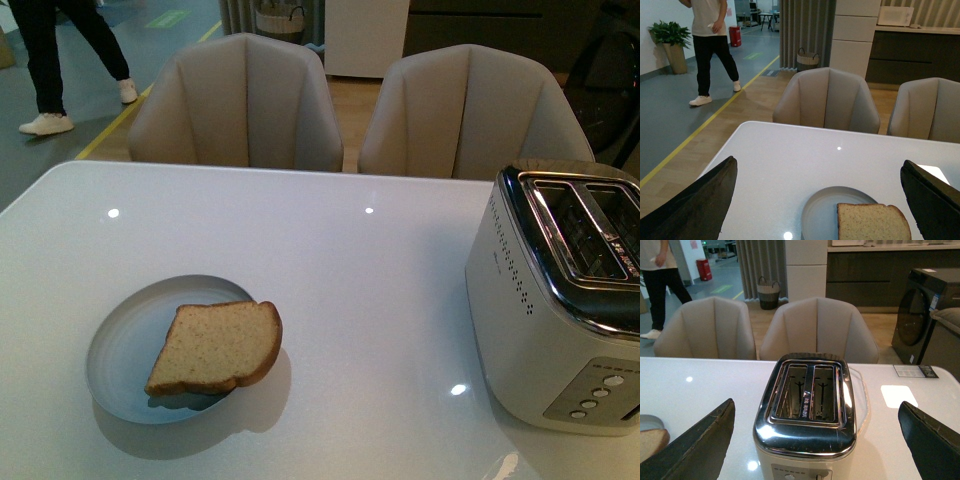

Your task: Left arm holds plate, right arm toasts bread

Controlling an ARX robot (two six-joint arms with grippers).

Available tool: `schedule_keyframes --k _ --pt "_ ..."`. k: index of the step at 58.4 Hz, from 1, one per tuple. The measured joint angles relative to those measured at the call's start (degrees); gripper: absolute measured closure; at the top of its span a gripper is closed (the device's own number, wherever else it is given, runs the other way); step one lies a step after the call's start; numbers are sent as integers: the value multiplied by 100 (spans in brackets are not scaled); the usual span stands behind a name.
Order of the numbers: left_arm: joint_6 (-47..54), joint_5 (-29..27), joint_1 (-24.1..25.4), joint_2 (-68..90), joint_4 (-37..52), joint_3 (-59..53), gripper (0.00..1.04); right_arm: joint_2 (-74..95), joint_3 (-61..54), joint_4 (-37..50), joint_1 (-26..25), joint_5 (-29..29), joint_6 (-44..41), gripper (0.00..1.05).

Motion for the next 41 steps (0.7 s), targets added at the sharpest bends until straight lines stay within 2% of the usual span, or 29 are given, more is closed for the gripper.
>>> schedule_keyframes --k 33,38,41 --pt "0 0 0 0 0 0 7 0 0 0 0 0 0 9" --pt "-640 -824 -173 660 -1008 435 7 0 0 -2 0 9 0 9" --pt "-1102 -938 -111 1342 -1143 684 7 -4 0 -2 0 -2 -2 9"
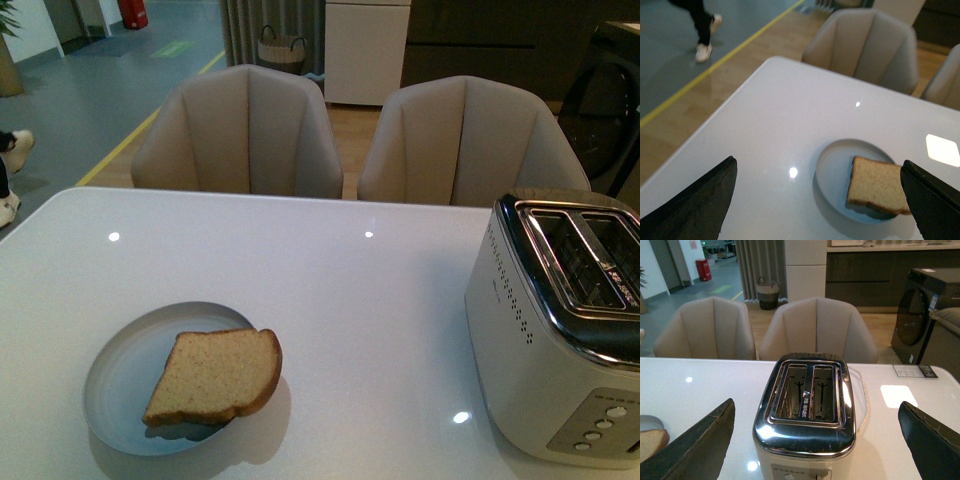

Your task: Left arm holds plate, right arm toasts bread

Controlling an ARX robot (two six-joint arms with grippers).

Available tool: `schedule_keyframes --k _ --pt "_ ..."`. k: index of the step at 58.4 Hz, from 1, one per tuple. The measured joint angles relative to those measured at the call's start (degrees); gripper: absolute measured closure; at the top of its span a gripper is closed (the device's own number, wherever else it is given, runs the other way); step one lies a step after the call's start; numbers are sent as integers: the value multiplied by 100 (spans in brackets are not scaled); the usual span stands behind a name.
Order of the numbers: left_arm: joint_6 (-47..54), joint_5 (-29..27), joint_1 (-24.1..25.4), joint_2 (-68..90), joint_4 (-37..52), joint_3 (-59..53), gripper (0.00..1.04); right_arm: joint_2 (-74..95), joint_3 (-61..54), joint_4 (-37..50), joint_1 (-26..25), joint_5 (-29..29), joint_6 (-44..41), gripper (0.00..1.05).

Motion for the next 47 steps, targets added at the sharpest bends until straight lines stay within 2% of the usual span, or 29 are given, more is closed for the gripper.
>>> schedule_keyframes --k 9,17,22,26,32,38,47 --pt "-575 345 122 1711 1174 398 7 0 0 0 0 -2 0 9" --pt "-590 785 170 3668 2879 802 7 0 0 0 0 -2 2 9" --pt "-557 767 234 5167 3980 1198 7 0 0 0 0 -2 2 9" --pt "-590 872 260 6310 4496 1611 7 0 0 0 0 -2 2 9" --pt "-592 940 249 7792 4933 2199 7 0 0 0 0 -2 0 9" --pt "-597 833 227 9108 4996 2800 7 0 0 0 0 -2 2 9" --pt "-511 850 160 10229 4990 3327 7 0 0 0 0 -2 2 9"
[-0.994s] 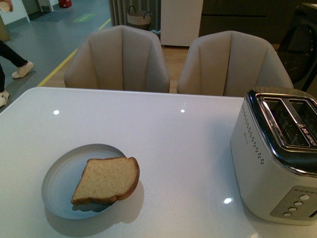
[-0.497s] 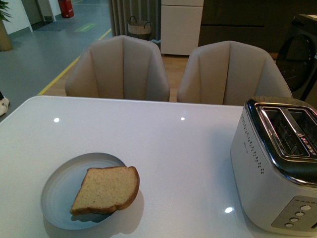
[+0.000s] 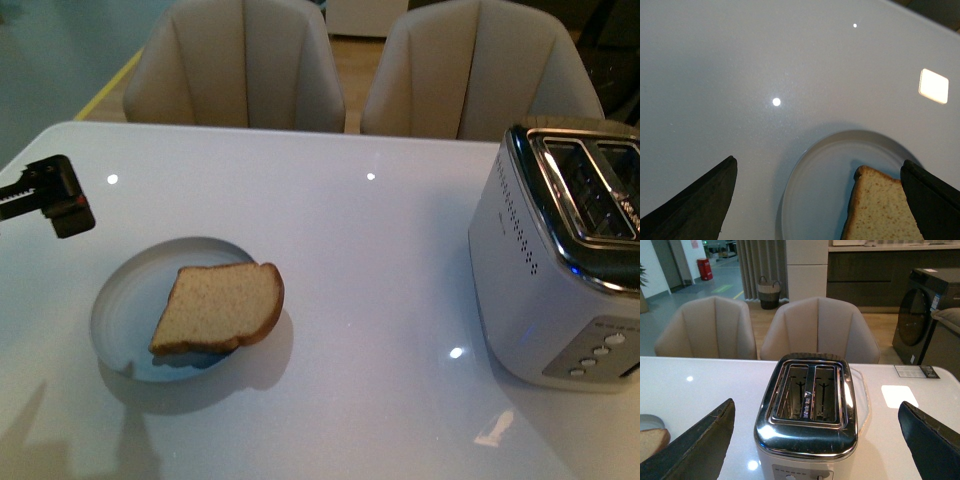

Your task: Left arm holds plate, right arm toasts bread

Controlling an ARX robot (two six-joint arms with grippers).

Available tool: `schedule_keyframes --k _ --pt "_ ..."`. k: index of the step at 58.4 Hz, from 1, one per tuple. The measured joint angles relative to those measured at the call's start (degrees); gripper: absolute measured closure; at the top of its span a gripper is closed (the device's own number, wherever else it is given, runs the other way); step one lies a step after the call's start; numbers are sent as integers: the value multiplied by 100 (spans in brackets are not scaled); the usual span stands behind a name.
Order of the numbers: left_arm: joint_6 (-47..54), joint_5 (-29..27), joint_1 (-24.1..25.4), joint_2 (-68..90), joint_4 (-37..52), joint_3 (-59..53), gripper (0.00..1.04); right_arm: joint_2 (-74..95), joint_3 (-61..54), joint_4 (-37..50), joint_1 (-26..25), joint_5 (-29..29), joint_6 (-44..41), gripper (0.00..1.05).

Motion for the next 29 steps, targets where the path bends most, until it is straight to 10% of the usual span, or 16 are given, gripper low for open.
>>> schedule_keyframes --k 29 --pt "28 -28 -74 1864 -13 894 7 0 0 0 0 0 -2 9"
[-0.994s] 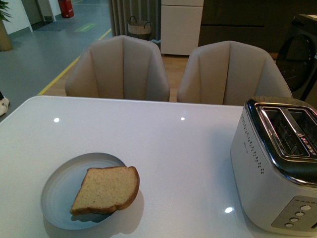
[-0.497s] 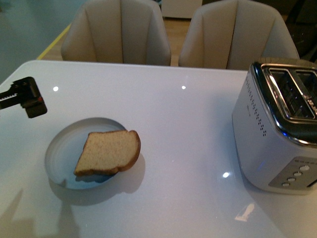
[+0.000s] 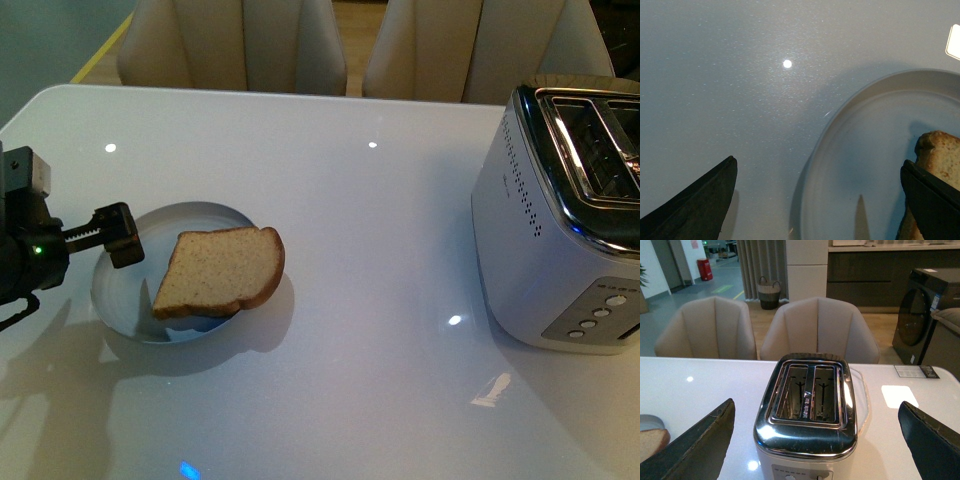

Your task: Left arm holds plate, right arm toasts bread

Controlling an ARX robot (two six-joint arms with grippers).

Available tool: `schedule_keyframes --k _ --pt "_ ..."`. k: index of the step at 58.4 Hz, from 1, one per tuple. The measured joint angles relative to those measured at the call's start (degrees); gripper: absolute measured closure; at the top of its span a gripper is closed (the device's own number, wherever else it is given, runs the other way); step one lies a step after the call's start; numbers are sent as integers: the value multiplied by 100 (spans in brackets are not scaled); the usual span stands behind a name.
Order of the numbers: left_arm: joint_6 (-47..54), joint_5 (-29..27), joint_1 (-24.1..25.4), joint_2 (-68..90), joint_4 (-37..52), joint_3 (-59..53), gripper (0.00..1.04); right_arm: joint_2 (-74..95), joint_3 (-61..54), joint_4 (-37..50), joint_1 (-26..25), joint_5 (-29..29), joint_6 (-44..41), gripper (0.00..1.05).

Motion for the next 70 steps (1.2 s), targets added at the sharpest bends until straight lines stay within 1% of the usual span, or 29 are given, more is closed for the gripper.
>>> schedule_keyframes --k 16,17,20,36,47,53,63,70 --pt "28 -192 -105 564 -197 332 7 0 0 0 0 0 2 9" --pt "68 -219 -111 579 -199 343 9 0 0 0 0 0 0 9" --pt "61 -227 -129 599 -208 376 15 0 0 0 0 0 2 9" --pt "-129 -105 -225 656 -372 522 58 0 0 0 0 0 2 9" --pt "-748 170 -199 660 -442 538 88 0 0 0 0 0 2 9" --pt "-1263 444 -149 599 -411 472 101 0 0 0 0 0 2 9" --pt "-1902 640 -33 470 -293 223 102 0 0 0 0 0 0 9" --pt "-2170 721 122 236 -216 -98 102 0 0 0 0 0 0 9"
